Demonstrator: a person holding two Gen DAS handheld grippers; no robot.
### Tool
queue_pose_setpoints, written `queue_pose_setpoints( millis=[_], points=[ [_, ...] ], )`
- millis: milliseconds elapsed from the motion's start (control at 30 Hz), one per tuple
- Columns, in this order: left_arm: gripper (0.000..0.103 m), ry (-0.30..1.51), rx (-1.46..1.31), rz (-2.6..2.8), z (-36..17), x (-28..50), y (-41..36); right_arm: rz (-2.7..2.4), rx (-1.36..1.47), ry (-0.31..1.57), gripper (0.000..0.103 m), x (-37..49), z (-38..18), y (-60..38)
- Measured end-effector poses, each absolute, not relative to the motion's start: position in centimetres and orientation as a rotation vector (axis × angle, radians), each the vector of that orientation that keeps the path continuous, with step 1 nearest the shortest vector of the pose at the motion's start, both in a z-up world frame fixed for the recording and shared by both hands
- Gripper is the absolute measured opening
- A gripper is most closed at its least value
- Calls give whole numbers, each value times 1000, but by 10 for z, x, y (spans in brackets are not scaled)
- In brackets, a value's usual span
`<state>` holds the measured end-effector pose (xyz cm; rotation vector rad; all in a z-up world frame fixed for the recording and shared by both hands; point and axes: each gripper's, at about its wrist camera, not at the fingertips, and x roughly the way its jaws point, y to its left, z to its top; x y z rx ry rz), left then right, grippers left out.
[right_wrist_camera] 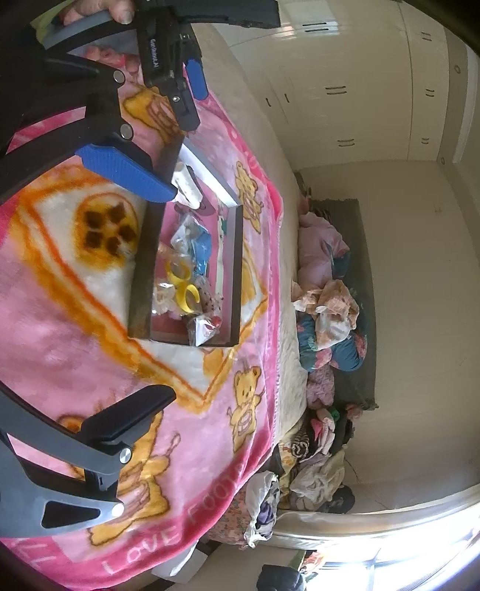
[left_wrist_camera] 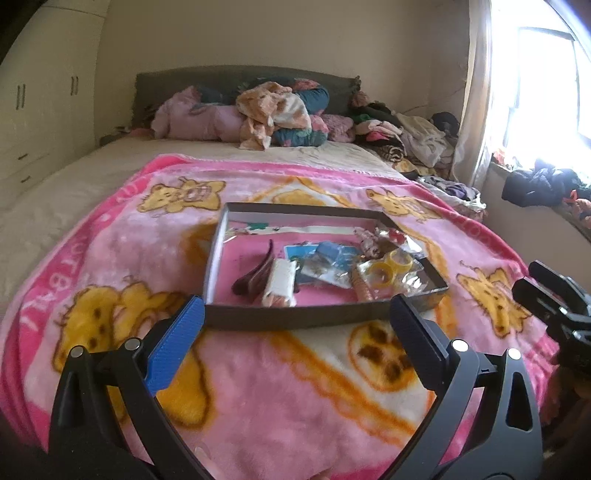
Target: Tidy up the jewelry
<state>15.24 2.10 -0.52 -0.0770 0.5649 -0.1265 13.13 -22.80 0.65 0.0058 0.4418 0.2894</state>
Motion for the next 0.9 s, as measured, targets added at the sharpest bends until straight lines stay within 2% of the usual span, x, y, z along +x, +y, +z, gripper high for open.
queue_pose_setpoints(
  millis=[500, 900],
  points=[
    [91, 539, -64, -85, -26, 107, 26, 281, -3, 410, 96, 88, -20, -222],
    [91, 452, -64, -80, -26, 97, 19, 260, 11, 282, 97, 66, -32, -229]
  ],
)
